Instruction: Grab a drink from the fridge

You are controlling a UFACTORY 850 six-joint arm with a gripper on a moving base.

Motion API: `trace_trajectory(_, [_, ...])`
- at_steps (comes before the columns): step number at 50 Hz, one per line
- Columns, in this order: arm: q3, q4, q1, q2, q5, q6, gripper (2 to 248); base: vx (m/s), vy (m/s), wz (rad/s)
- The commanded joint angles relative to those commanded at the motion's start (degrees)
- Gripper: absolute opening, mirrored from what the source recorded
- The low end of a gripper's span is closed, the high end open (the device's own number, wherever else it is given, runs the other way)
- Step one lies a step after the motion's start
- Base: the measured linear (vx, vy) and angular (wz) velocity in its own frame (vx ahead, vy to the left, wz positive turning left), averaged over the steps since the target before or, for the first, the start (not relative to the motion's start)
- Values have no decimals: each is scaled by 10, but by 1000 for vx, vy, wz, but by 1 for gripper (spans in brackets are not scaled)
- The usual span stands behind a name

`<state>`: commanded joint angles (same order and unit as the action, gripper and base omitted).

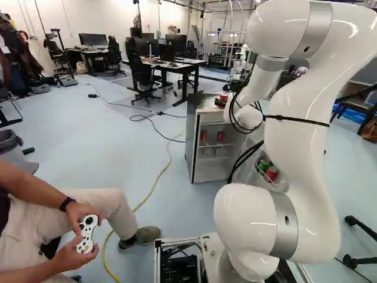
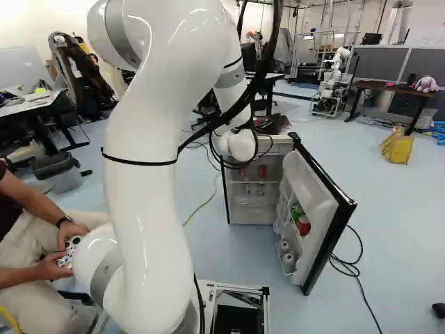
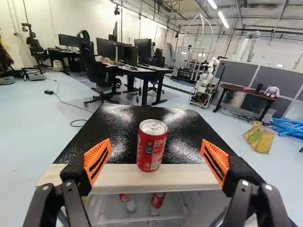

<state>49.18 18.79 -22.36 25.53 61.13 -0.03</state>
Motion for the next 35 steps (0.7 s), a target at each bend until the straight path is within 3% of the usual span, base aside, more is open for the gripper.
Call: trace_trajectory(35, [-38, -35, -54, -71, -122, 0, 247, 0, 0, 0])
